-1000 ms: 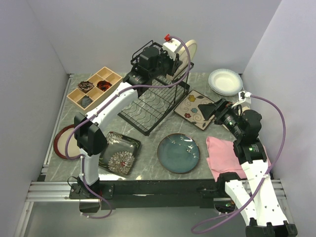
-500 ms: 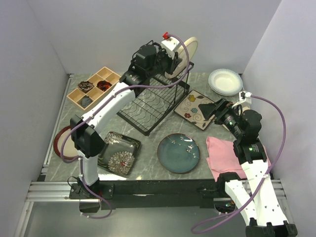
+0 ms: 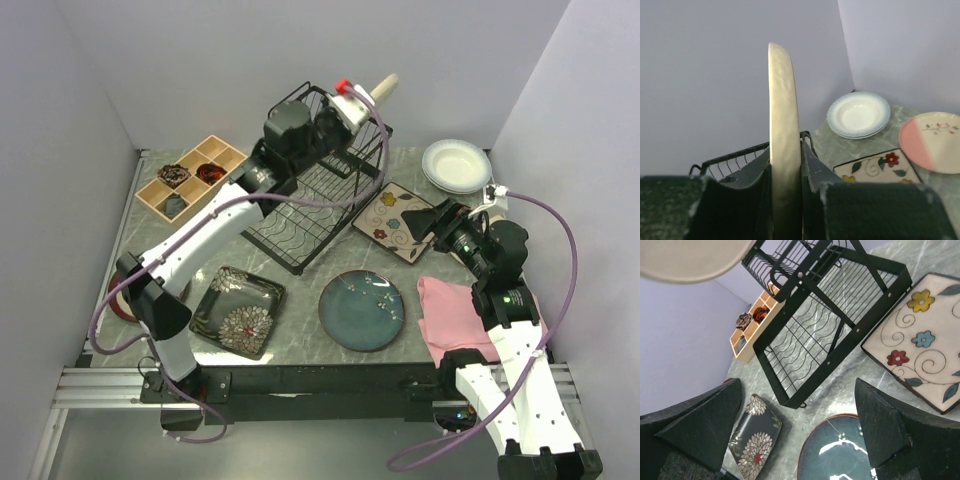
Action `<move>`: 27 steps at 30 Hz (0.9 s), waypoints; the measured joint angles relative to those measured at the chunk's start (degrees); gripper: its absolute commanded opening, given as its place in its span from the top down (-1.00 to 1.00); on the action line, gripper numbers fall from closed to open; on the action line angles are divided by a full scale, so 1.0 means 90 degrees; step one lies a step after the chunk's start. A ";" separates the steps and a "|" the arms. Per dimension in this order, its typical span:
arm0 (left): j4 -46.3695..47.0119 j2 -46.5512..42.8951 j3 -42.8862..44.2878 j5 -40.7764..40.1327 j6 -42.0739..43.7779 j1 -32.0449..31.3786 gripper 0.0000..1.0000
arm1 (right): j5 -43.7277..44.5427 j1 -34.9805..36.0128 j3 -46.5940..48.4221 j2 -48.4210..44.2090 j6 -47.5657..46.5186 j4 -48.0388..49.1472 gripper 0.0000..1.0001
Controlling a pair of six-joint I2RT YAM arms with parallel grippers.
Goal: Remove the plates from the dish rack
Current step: Unload the plate from the dish rack.
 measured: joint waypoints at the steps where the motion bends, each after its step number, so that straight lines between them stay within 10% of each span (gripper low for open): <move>1: 0.0022 -0.0068 -0.0080 -0.0168 0.0219 -0.0136 0.99 | 0.0007 0.0002 0.0000 0.0019 0.0010 -0.0007 -1.00; 18: 0.2453 -0.2101 -0.4733 -0.3133 0.3317 -0.2902 0.99 | 0.0321 0.0000 0.1086 -0.0182 0.2174 -0.0542 -1.00; 27: 0.3393 -0.2256 -0.5163 -0.4078 0.4175 -0.3526 0.99 | -0.0202 0.0000 0.1115 -0.0012 0.2878 -0.0199 -0.98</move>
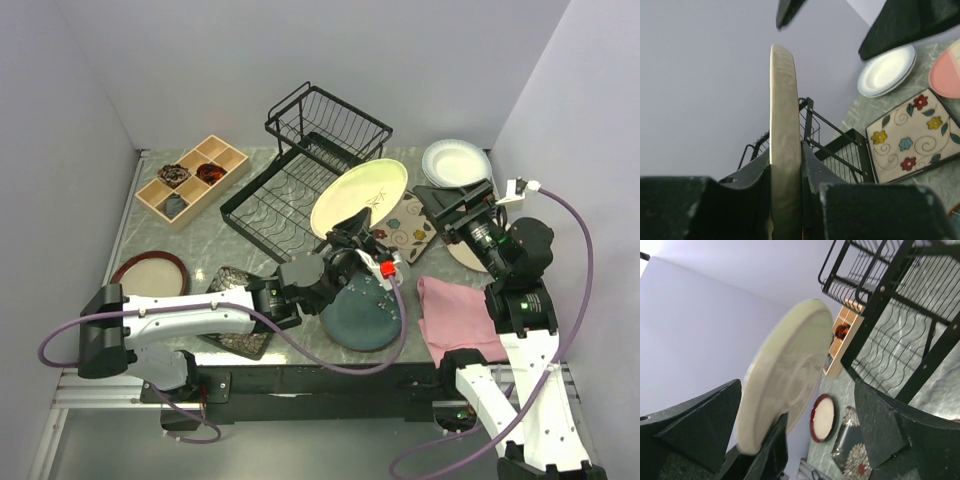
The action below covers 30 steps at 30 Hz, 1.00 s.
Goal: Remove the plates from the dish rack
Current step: Unload the plate from the dish rack.
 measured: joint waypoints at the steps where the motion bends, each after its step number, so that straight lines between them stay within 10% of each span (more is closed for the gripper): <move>1: 0.0119 0.0002 0.0002 -0.0070 0.0107 -0.0085 0.99 | -0.0066 0.0000 -0.0002 0.0051 0.0049 0.0019 -0.97; 12: 0.0576 0.0923 0.0002 -0.0495 0.0617 -0.0393 0.99 | -0.0425 0.0000 -0.0491 0.0253 0.0260 0.0423 -0.91; 20: 0.0641 0.1236 0.0002 -0.0478 0.0799 -0.0469 0.98 | -0.0449 0.0000 -0.0704 0.0248 0.0180 0.0427 -0.43; 27: 0.0792 0.1360 -0.0126 -0.0510 0.1212 -0.0532 0.98 | -0.0668 0.0002 -0.1209 0.0357 0.0350 0.0678 0.99; 30: 0.0884 0.1586 -0.0262 -0.0670 0.1661 -0.0537 0.54 | -0.0622 -0.0007 -0.1426 0.0486 0.0546 0.0350 1.00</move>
